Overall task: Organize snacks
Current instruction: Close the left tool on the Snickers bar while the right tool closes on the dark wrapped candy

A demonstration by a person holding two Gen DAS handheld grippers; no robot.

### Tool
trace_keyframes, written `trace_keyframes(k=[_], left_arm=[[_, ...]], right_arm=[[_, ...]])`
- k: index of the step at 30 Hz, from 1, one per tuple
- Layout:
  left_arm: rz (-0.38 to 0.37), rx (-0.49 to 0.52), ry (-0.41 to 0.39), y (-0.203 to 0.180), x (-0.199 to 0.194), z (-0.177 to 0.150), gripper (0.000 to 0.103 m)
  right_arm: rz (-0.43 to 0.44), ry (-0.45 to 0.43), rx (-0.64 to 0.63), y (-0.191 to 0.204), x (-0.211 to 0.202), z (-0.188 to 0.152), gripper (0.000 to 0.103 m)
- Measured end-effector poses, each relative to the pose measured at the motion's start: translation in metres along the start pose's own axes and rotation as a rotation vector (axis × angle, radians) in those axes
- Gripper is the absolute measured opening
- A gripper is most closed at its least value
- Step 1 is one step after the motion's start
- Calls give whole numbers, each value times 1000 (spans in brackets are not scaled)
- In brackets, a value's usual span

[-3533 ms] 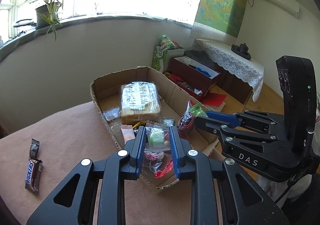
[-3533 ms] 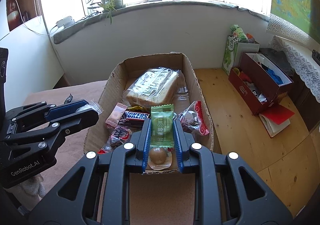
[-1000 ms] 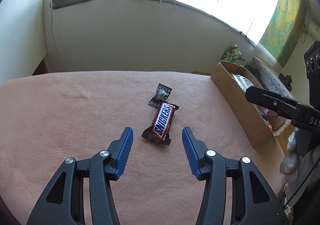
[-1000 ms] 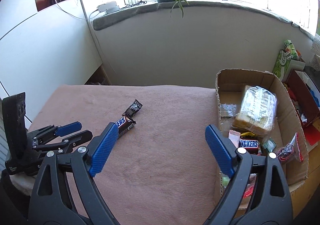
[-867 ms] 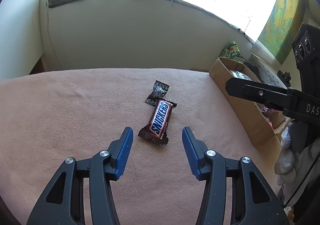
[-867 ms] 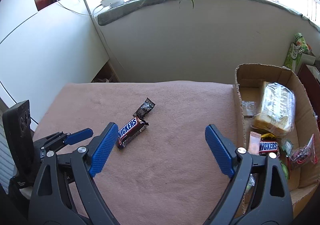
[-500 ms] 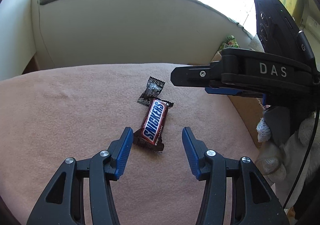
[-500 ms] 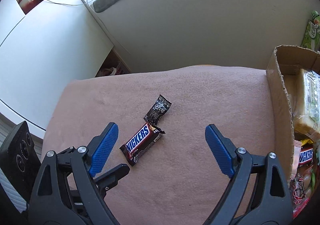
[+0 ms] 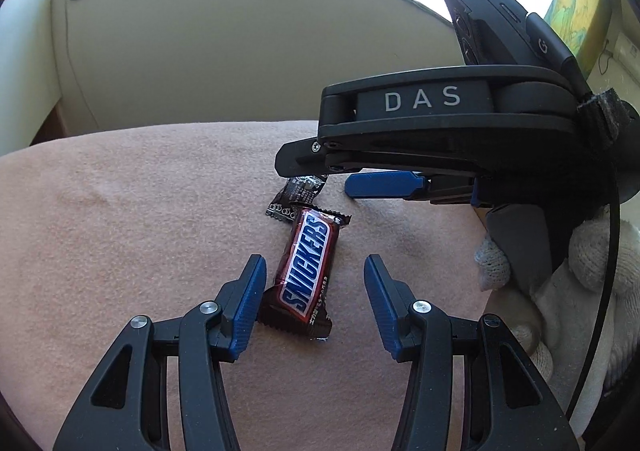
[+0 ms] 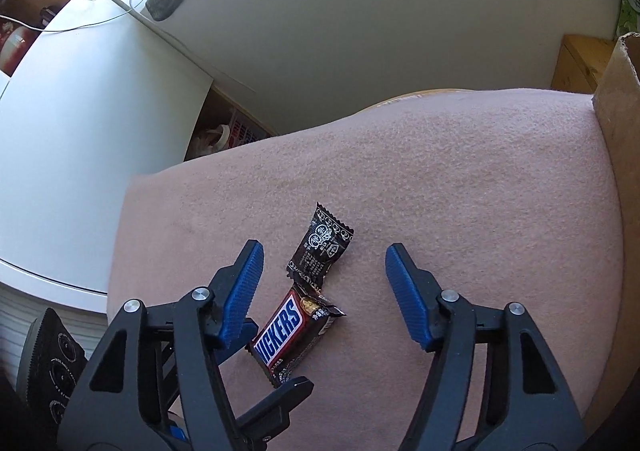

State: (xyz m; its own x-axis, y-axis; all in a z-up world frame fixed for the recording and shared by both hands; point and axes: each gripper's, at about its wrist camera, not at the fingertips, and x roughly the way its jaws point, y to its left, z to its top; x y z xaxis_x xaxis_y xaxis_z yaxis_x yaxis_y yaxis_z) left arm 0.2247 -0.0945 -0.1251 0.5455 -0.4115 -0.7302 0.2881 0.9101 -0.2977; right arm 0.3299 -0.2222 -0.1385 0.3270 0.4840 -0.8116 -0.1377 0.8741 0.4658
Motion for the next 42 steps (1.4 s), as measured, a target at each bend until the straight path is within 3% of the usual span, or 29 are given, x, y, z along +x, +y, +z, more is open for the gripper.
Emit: trace_keyframes(k=[4, 6, 8, 12, 18, 23, 26, 28, 30, 32, 42], left_arm=[[11, -7, 9, 0, 6, 2, 43], [31, 0, 15, 0, 8, 1, 31], [38, 12, 15, 0, 9, 3, 27], [68, 20, 15, 7, 0, -1, 27], [113, -49, -1, 36, -18, -9, 27], [126, -110, -20, 49, -30, -16, 27], [129, -113, -24, 45, -32, -20, 27], [129, -112, -27, 41, -33, -19, 27], [130, -107, -33, 38, -40, -27, 27], [128, -104, -38, 40, -40, -25, 27], [133, -85, -62, 40, -56, -30, 27]], right_arm=[[-16, -2, -16, 4, 3, 1, 66], [-23, -1, -17, 5, 4, 1, 63], [-23, 2, -18, 6, 3, 1, 62], [-48, 9, -50, 16, 9, 3, 61], [-112, 5, -123, 34, 16, 1, 61], [-251, 2, -274, 59, 25, -9, 61], [-364, -11, -402, 75, 33, -20, 53], [-357, -16, -424, 78, 31, -22, 40], [-361, -19, -430, 80, 30, -23, 19], [-357, -27, -438, 82, 29, -26, 12], [-233, -77, -361, 51, -6, -49, 11]])
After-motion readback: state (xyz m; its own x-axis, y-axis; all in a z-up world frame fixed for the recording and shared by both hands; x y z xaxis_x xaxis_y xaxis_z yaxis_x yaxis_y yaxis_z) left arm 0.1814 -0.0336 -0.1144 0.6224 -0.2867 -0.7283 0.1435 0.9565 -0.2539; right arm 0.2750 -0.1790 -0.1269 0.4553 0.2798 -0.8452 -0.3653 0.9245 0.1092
